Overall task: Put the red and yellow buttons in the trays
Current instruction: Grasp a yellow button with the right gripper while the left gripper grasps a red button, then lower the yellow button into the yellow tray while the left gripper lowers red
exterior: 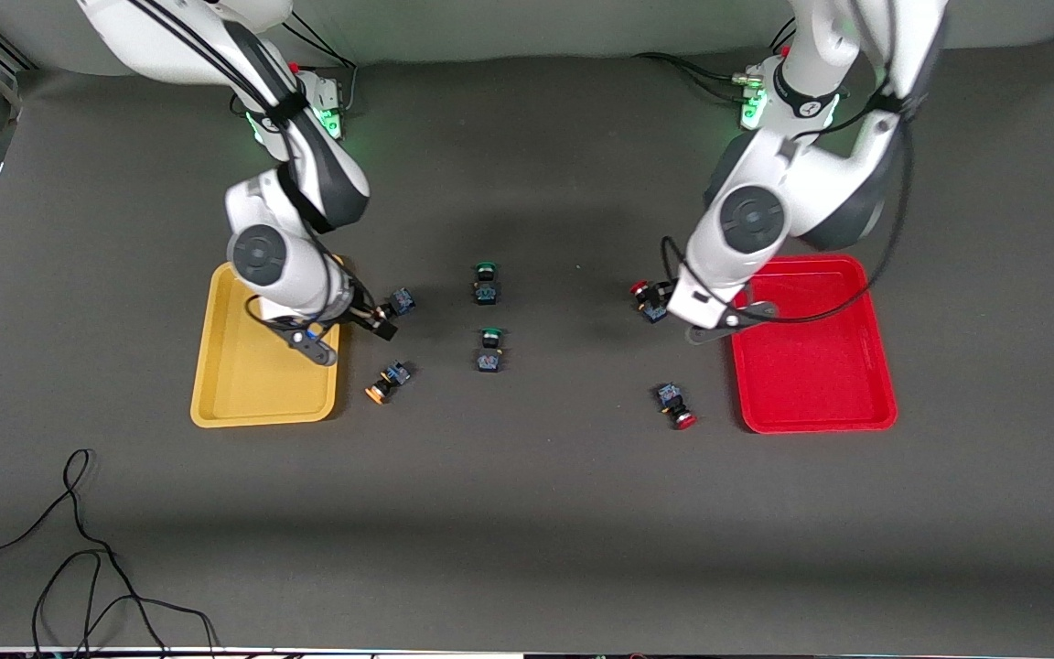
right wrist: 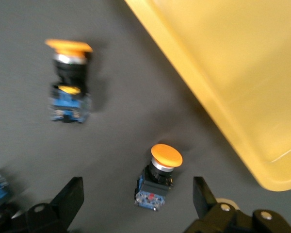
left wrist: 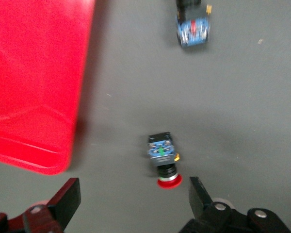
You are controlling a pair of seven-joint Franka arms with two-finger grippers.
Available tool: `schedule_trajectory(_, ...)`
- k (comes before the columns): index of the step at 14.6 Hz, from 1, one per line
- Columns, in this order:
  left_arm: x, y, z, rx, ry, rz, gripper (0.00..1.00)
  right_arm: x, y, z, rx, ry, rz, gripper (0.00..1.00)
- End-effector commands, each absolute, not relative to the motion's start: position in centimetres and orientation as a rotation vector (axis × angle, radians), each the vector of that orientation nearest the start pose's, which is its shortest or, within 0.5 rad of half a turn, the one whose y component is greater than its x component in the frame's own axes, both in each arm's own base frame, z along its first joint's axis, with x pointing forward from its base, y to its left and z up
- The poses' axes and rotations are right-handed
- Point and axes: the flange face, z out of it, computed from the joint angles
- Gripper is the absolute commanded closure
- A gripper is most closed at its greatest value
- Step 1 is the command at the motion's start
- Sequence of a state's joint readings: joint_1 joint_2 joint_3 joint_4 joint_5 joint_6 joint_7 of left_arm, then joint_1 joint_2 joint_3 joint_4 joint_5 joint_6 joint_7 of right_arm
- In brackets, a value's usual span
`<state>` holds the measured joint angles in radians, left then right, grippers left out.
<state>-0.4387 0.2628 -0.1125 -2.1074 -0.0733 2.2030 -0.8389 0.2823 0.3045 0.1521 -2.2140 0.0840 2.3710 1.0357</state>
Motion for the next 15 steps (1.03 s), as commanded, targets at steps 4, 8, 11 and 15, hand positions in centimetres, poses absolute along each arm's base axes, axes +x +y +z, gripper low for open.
schedule_trajectory(4, 45.2, -31.0, 19.4, -3.059, -0.714, 0.293, 0.07, 46.2, 24.9, 19.0, -2.965, 1.184, 0.348, 0.01)
schedule_trajectory(8, 44.9, -30.8, 17.8, -3.052, -0.720, 0.298, 0.44, 45.6, 24.6, 17.7, -2.971, 1.192, 0.370, 0.68)
schedule_trajectory(11, 45.4, -30.7, 19.1, -3.056, -0.733, 0.295, 1.00, 46.0, 24.4, 18.3, -2.963, 1.196, 0.359, 1.00)
schedule_trajectory(15, 49.2, -27.2, 30.4, -2.991, -0.777, 0.439, 1.00, 48.6, 23.2, 25.7, -2.963, 1.190, 0.355, 1.00)
